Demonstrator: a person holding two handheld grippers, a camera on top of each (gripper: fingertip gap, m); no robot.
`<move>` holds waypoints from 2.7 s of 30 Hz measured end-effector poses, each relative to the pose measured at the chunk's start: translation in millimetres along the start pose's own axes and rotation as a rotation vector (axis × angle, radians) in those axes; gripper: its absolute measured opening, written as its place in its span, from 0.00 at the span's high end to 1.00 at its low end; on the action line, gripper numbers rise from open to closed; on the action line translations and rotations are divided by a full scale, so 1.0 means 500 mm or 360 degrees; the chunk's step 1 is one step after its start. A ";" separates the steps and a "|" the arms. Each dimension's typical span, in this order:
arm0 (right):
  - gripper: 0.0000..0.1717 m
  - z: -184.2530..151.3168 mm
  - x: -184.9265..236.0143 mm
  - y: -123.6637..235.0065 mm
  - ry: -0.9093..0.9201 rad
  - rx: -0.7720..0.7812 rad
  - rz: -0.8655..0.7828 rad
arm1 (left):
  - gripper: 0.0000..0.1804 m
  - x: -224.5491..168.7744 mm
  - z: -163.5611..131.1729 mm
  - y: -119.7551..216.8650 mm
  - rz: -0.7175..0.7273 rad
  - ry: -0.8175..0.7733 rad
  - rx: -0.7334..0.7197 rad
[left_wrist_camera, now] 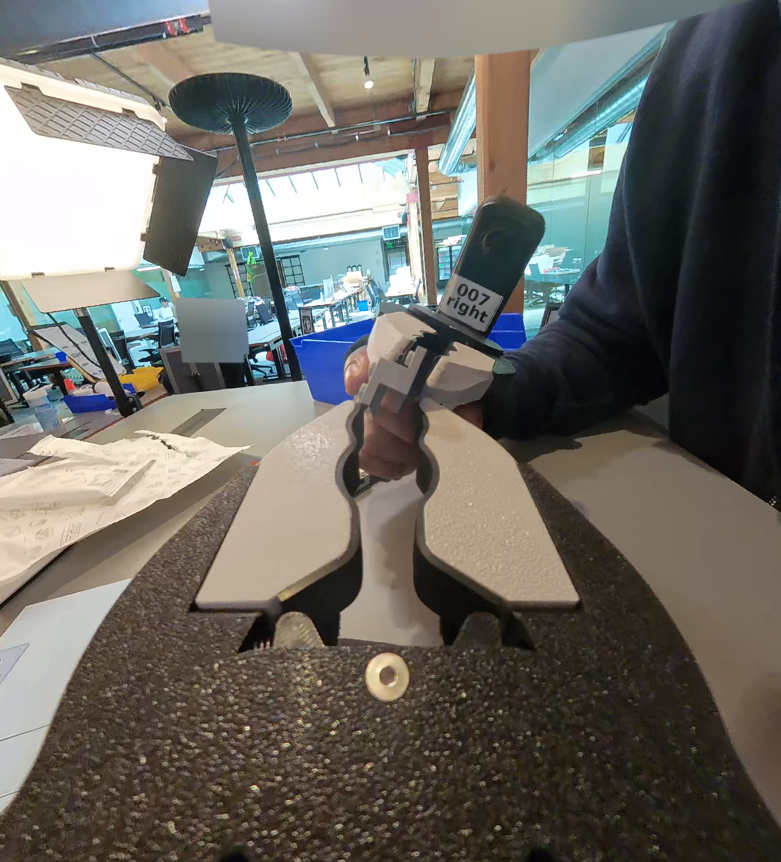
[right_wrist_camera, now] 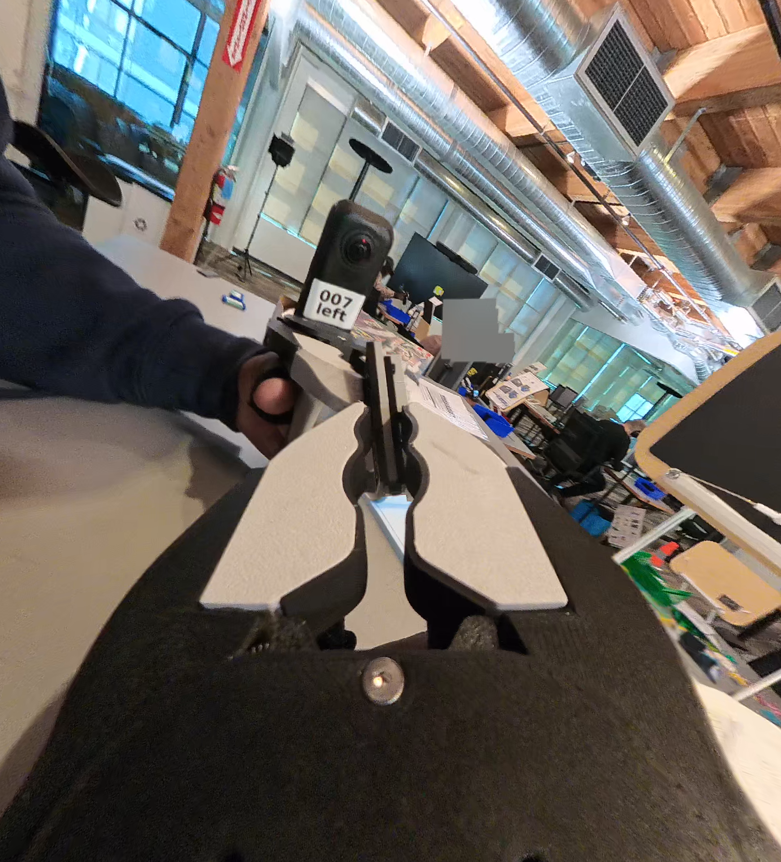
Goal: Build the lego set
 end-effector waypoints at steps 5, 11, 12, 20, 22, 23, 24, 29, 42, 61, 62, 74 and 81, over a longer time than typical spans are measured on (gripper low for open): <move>0.93 -0.004 -0.006 0.002 -0.0109 -0.0033 0.0025 | 0.90 -0.001 0.000 0.000 0.0026 -0.0041 0.0000; 0.91 -0.012 -0.007 0.000 -0.0035 0.0052 -0.0043 | 0.90 0.004 0.001 0.003 0.0081 -0.0056 0.0031; 0.91 -0.013 -0.007 0.000 -0.0025 0.0060 -0.0050 | 0.91 0.004 0.001 0.003 0.0086 -0.0055 0.0030; 0.93 -0.022 -0.017 0.003 0.0002 0.0124 -0.0127 | 0.97 0.007 -0.001 0.006 0.0078 -0.0017 0.0042; 0.93 -0.020 -0.019 0.005 0.0000 0.0101 -0.0136 | 0.94 0.008 -0.001 0.005 0.0081 0.0012 0.0035; 0.93 -0.017 -0.020 0.007 -0.0014 0.0074 -0.0133 | 0.91 0.011 -0.002 0.006 0.0090 0.0050 0.0020; 0.93 -0.014 -0.021 0.009 -0.0033 0.0044 -0.0129 | 0.87 0.015 -0.004 0.007 0.0097 0.0114 0.0008; 0.93 0.003 -0.015 0.007 -0.0138 -0.0105 -0.0078 | 0.74 0.032 -0.016 0.007 -0.0004 0.0511 -0.0073; 0.94 0.028 0.011 -0.008 -0.0128 -0.0277 -0.0076 | 0.80 0.031 -0.027 -0.019 -0.0454 0.1227 -0.0434; 0.94 0.016 -0.007 -0.008 -0.0402 -0.0363 0.0147 | 0.87 0.020 -0.041 -0.040 -0.0727 0.1570 -0.0690; 0.94 0.014 -0.010 -0.006 -0.0416 -0.0360 0.0151 | 0.87 0.021 -0.041 -0.040 -0.0709 0.1548 -0.0677; 0.85 -0.015 -0.058 0.003 -0.0811 -0.0073 -0.0014 | 0.92 0.039 0.010 0.012 0.0166 0.0500 -0.0200; 0.79 -0.035 -0.080 0.005 -0.1052 0.0213 0.0028 | 0.92 0.002 0.026 0.006 0.0418 -0.0405 0.0225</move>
Point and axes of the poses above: each gripper's, where its closed fingertips meet, y back along the fingers, z out of its top, x = y × z across the jaws, the point moved 10 cm from there along y, back along the fingers, and after that the axes turned 8 degrees about -y, right-handed, at the moved point
